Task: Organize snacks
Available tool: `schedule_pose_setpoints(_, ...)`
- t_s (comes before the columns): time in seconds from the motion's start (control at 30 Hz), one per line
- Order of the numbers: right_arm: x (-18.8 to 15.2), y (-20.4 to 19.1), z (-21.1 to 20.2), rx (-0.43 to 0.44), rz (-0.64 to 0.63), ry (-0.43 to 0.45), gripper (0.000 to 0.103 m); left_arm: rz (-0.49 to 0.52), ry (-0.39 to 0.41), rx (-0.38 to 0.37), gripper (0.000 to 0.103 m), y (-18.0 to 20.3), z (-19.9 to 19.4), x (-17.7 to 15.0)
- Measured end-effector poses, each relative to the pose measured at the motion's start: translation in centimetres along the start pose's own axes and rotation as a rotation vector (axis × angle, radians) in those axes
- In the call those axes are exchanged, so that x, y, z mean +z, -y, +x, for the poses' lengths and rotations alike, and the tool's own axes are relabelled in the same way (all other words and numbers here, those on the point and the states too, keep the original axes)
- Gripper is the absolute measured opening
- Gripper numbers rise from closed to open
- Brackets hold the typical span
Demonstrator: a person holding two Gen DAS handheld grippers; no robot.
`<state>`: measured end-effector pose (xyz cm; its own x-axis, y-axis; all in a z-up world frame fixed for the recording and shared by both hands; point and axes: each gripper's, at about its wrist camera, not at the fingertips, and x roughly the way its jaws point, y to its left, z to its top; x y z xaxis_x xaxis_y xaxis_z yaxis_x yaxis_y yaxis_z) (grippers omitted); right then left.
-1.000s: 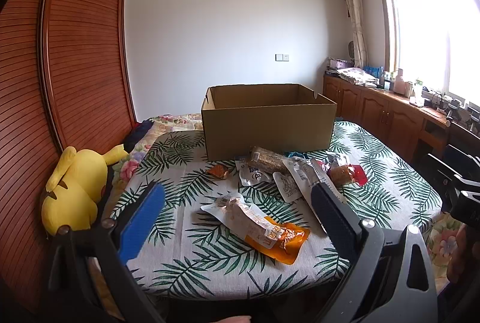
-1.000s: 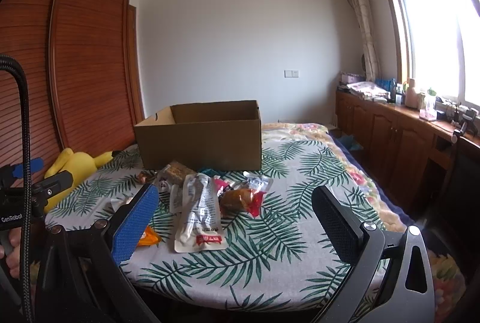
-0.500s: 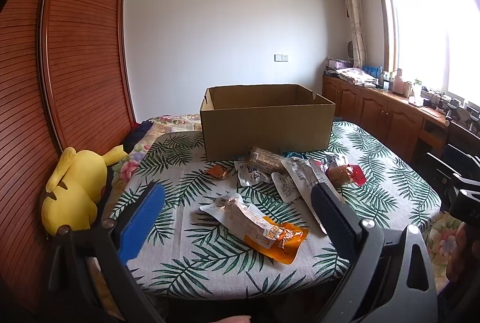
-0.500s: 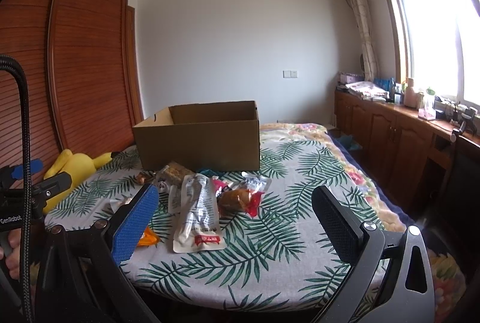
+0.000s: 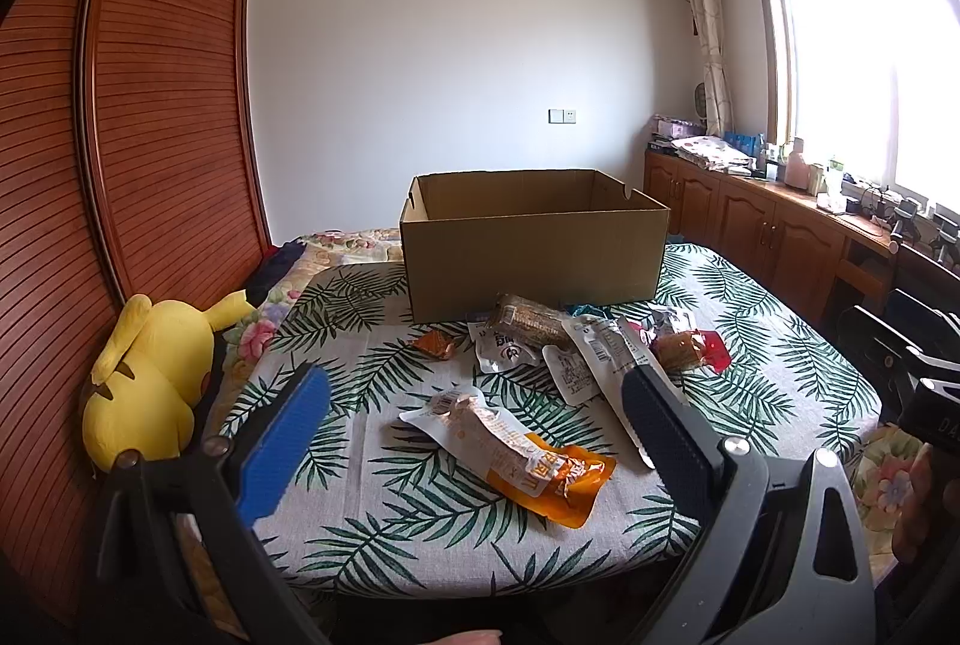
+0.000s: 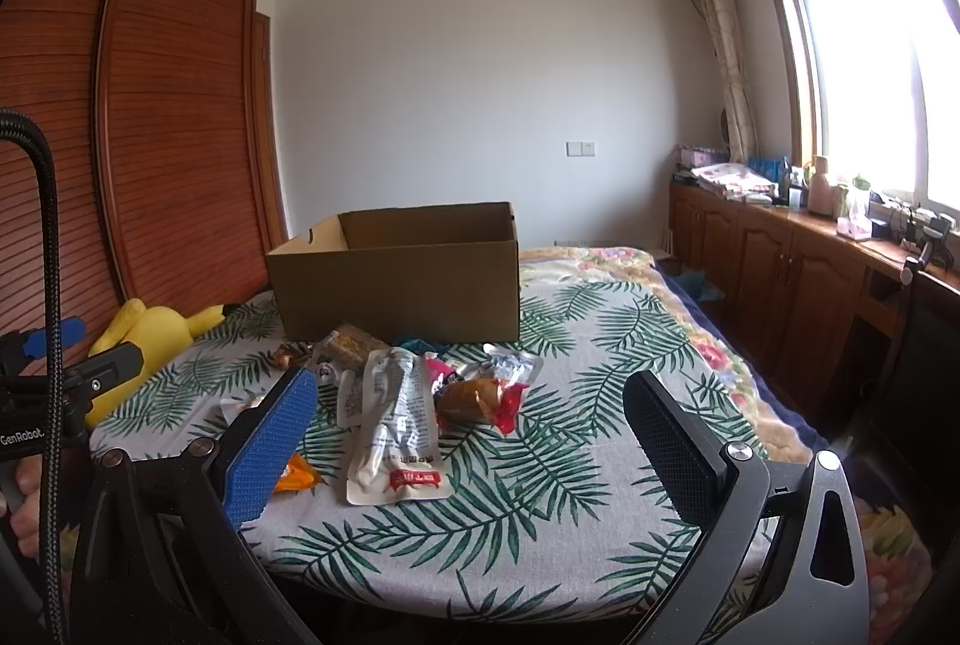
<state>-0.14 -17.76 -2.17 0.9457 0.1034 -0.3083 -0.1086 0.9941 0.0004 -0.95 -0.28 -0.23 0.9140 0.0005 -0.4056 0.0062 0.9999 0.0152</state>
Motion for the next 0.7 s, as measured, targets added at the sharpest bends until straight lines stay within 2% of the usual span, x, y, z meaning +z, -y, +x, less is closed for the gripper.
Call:
schedule_pose_setpoints(0.57, 0.25, 0.10, -0.12, 0.002, 0.000, 0.005, 0.103, 0.004, 0.000, -0.006, 0.099, 0.15, -0.01, 0.39)
schedule_pose_setpoints(0.7, -0.04, -0.08, 0.31, 0.005, -0.004, -0.005, 0.103, 0.001, -0.023, -0.005, 0.099, 0.07, 0.57, 0.09)
